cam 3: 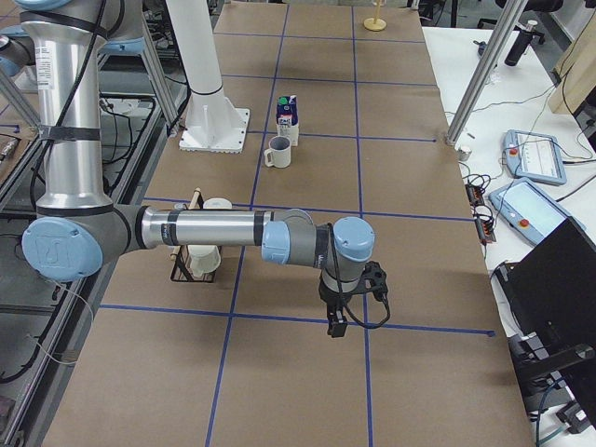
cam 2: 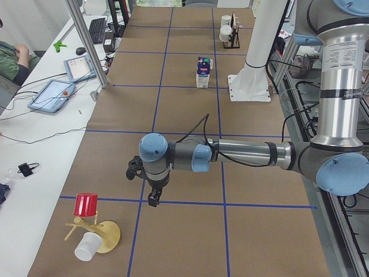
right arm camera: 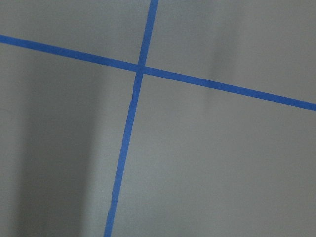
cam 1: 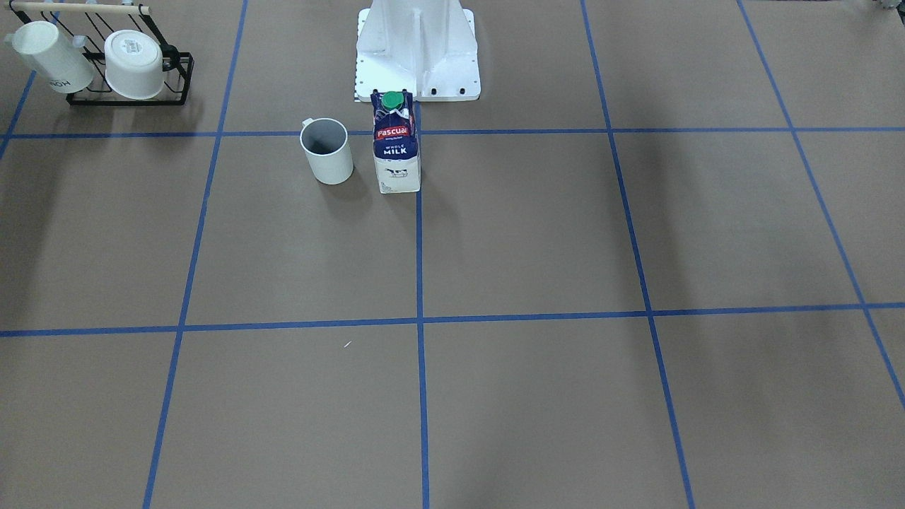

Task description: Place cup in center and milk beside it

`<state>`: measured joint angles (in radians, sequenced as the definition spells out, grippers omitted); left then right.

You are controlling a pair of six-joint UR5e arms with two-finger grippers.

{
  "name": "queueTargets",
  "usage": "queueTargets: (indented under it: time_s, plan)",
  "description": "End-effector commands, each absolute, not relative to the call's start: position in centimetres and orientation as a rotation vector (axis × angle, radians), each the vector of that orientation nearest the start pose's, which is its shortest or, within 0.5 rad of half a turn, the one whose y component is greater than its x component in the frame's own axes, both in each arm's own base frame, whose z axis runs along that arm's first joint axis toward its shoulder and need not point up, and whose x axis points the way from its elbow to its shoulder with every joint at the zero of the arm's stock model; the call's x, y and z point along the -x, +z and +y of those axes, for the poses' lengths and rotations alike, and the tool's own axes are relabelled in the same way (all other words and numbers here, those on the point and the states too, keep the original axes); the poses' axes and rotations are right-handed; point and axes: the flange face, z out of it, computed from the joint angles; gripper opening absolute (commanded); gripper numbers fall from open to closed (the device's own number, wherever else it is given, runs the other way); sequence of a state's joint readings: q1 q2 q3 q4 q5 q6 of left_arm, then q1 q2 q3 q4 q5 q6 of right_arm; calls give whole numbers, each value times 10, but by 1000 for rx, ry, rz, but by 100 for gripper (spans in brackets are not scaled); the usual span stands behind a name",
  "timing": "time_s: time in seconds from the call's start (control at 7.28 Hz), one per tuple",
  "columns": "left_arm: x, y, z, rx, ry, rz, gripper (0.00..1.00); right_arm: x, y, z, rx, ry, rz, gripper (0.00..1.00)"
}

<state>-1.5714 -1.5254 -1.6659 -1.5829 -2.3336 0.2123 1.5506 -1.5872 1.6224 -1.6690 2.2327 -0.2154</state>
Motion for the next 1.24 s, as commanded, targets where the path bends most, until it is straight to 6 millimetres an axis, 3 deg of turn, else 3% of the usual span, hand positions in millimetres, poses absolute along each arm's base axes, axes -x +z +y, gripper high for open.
queueTargets:
  time_s: [0.0,1.1]
  plan:
    - [65,629,-475,-152,229,755,99,-62,658,-481,-2,-203,-670,100]
    - [66,634,-470,-142,224,756,99,-61,653,-483,-12,-208,-669,100]
